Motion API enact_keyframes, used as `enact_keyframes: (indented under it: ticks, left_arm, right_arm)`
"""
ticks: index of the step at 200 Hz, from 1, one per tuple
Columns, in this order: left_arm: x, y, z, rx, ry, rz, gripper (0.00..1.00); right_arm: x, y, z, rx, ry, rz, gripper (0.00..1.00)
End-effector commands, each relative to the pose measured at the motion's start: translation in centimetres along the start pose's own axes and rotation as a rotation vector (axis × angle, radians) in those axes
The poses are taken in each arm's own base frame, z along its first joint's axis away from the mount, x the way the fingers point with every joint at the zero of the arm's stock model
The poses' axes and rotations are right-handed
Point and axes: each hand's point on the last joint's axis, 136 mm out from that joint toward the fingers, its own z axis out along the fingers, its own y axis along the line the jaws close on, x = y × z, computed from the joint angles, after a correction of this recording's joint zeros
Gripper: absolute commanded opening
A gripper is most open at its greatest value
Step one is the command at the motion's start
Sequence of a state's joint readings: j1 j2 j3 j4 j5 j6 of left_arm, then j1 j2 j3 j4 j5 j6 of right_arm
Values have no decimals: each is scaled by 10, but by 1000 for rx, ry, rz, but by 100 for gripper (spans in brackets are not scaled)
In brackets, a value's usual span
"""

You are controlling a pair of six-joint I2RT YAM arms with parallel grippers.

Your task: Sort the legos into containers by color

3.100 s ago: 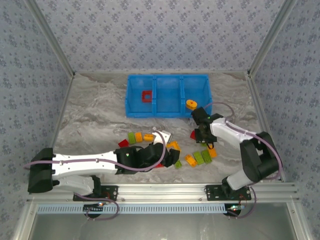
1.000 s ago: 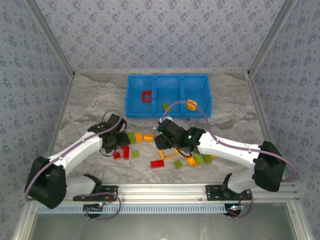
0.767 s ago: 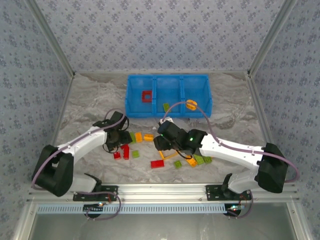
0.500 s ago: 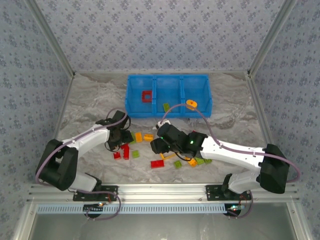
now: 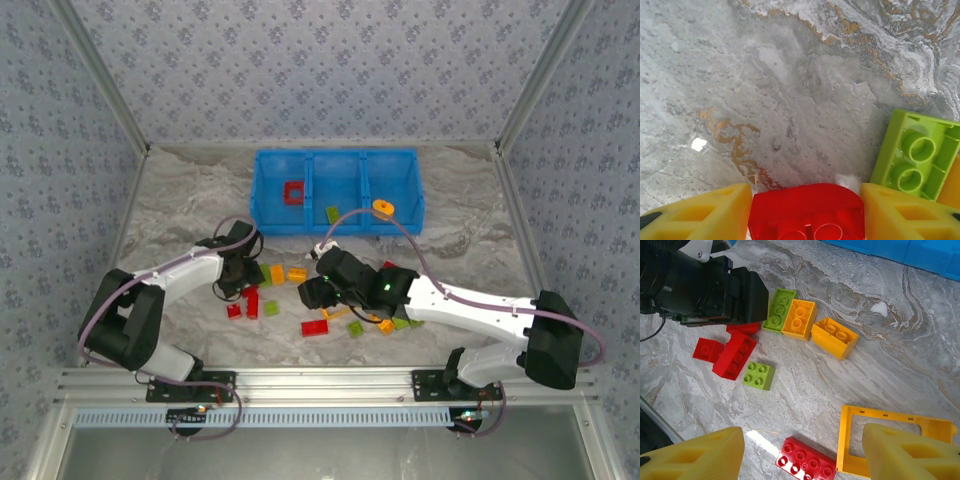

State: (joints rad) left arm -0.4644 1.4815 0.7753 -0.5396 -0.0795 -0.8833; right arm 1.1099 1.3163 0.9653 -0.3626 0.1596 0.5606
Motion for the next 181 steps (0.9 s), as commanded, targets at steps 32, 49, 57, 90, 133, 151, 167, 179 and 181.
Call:
enact_keyframes:
  ticks: [32,49,57,90,133,151,167,179,181]
  left_arm:
    - [1,8,6,-23,-8,-11,51]
    - [1,8,4,-21,-13,-11,46]
    - [0,8,2,-18,-19,-11,44]
    - [-12,7,-28,-17,-90,12,43]
    - [-45,-36,-86,76,-175,112,43]
    - [-61,-62,-98,97,-201,168,43]
    - [-77,-84,-101,99,-211,205,43]
    - [-89,-99,-100,96,-224,228,43]
    - [-91,-102,-98,94,-223,232,43]
  right_arm:
    - [2,-2,-5,5,-5,-5,66]
    - [2,-2,-5,7,-6,-1,66]
    - [2,-2,-5,10,-7,-2,66]
    - [-2,-8,-11,37,-30,3,65]
    - [-38,-13,-37,43,-196,19,65]
    - [-57,-14,-46,58,-282,4,66]
    - [-71,-19,-49,83,-321,11,66]
    - [-78,-23,-50,100,-335,22,66]
    - [-79,-23,-51,101,-336,22,66]
